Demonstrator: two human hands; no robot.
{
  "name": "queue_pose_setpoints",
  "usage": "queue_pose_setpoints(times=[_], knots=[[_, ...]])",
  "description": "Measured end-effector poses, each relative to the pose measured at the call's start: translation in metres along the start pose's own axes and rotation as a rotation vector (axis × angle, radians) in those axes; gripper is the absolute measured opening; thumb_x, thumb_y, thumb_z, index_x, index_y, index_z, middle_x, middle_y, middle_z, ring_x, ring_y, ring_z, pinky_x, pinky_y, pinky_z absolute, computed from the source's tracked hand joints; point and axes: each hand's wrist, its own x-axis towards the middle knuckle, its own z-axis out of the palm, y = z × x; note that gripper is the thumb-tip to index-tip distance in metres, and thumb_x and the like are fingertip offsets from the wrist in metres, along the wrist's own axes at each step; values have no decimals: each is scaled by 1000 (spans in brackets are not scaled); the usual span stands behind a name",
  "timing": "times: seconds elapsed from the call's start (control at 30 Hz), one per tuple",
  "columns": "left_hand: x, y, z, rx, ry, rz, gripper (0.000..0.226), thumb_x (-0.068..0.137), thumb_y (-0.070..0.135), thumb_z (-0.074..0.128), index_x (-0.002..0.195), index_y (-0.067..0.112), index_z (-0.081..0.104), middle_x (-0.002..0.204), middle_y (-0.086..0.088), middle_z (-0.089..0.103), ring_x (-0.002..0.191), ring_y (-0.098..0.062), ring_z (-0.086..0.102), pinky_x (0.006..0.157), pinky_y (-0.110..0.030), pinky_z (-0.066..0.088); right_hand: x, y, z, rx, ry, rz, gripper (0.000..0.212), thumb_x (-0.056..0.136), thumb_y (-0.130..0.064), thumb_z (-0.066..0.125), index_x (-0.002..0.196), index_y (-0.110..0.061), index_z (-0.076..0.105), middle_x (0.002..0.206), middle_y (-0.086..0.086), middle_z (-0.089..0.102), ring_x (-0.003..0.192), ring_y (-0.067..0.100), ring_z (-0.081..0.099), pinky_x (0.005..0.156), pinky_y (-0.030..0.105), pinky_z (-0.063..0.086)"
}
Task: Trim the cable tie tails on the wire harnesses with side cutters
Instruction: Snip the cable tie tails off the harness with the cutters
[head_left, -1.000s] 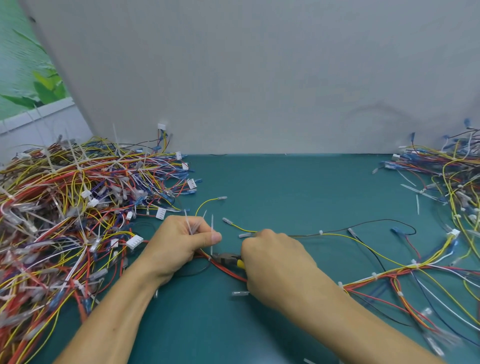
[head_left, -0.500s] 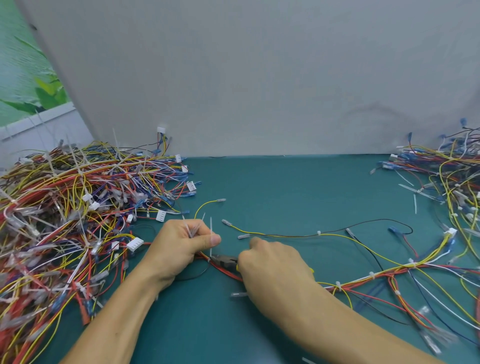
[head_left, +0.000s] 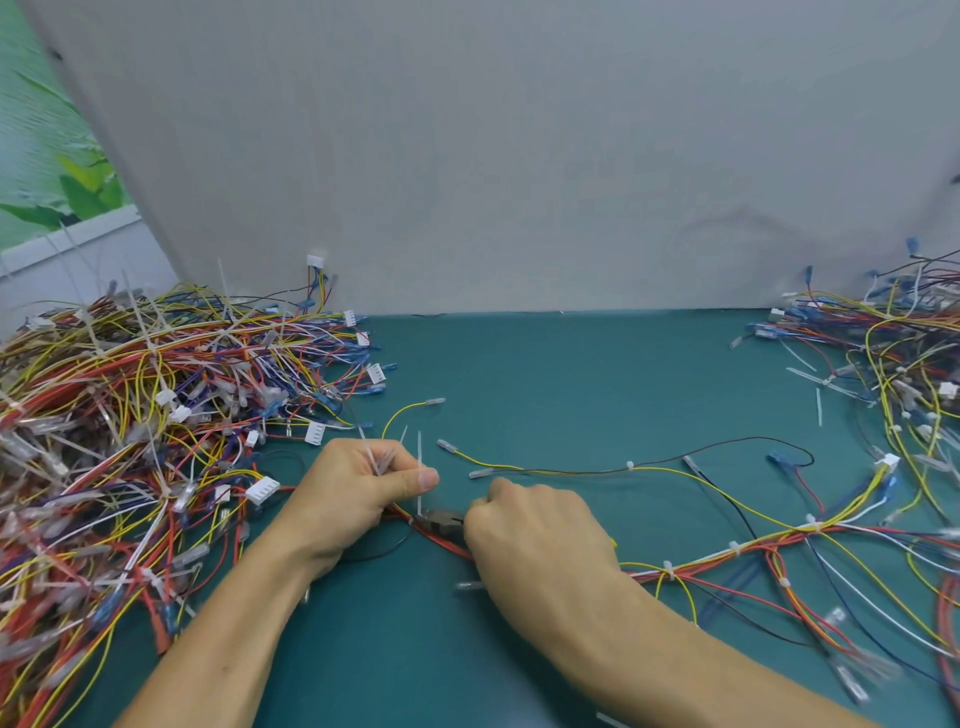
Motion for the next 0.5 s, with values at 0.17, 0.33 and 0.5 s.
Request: queue_pose_setpoints(times=[0.17,0.33,0.5], knots=[[-2,9,-4,-22,58,62,33,84,9,68,55,15,55,40,9,31,37,-6,20,36,-15,16,0,1,0,-9,26,32,8,92,-5,48,91,-14,49,99,12,48,95,33,58,46,31,11],[-13,32,-10,-126,39,166,40,98,31,49,59,20,50,53,-1,30,47,-13,20,42,-20,15,-11,35,-14,23,163,203,12,87,-13,53,97,-18,51,83,1,30,92,32,57,49,31,19],[-47,57,16,311,-197,308,39,86,55,38,73,23,54,61,-1,53,52,-10,41,50,-20,33,-41,88,-23,65,278,353,7,88,-27,50,88,-21,53,79,-3,40,84,31,53,60,32,32]])
